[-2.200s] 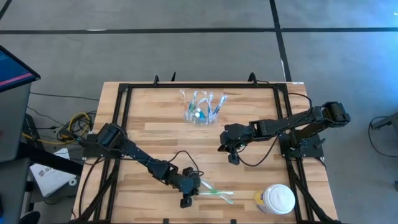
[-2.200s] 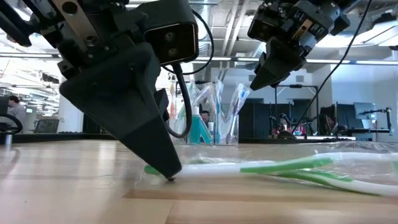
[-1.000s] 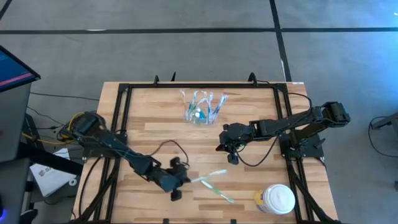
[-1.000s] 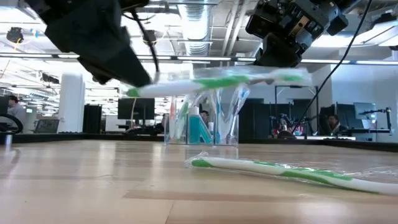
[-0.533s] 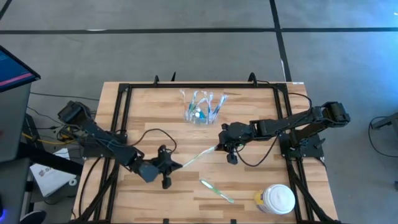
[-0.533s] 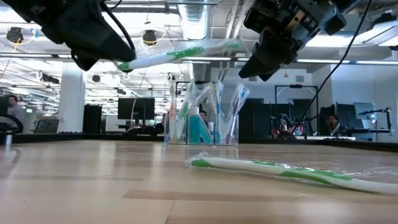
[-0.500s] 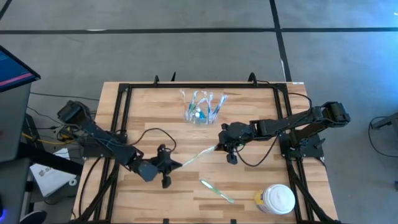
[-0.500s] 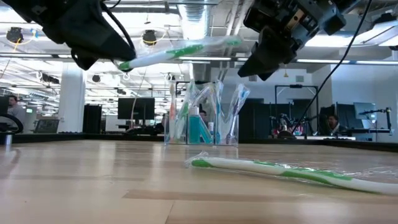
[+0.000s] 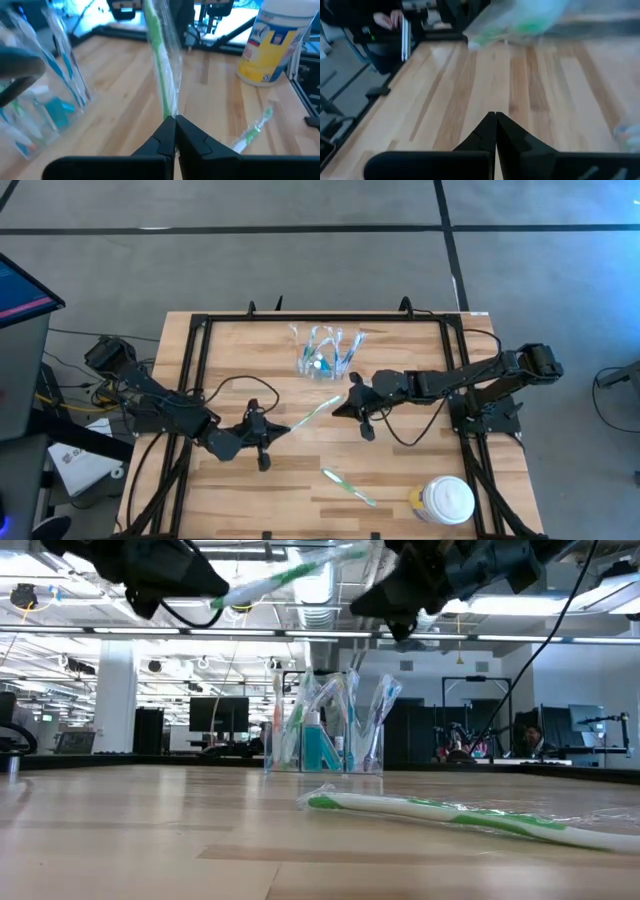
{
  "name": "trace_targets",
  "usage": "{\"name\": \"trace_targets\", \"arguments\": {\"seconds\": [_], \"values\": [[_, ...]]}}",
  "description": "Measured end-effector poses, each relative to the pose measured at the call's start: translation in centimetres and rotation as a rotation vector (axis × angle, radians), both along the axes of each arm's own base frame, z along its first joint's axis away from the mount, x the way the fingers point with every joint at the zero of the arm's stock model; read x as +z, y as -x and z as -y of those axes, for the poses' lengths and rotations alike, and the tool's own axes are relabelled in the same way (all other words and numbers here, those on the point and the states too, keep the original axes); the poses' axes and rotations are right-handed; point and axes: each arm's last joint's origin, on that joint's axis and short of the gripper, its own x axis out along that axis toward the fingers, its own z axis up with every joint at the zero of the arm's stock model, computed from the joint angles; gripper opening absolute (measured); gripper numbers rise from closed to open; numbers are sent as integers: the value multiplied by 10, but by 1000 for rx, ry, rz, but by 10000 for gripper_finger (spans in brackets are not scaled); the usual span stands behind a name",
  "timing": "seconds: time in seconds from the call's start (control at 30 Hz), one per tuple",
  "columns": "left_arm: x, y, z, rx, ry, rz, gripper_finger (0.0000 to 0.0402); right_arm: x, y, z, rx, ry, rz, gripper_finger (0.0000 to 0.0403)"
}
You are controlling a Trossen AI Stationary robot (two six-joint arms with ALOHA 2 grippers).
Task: Pick & Place toothbrushing station
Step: Put the bottom green toothbrush into the transparent organizer
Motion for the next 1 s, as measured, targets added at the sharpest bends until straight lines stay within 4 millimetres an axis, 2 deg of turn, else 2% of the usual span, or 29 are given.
{"name": "trace_targets", "arguments": {"seconds": [0.3,0.5,0.73,0.83,1.0], "values": [[18,6,-5,15,-60,61,0,16,-6,8,-8,19,176,1],[29,9,-8,14,-105,99,0,31,-8,6,103,44,349,1],[45,13,-12,3,-148,157,0,37,-8,11,149,37,413,2],[49,14,-12,3,-167,177,0,39,-8,13,144,38,441,18],[51,14,-12,0,-180,186,0,46,-8,16,133,42,510,74]]}}
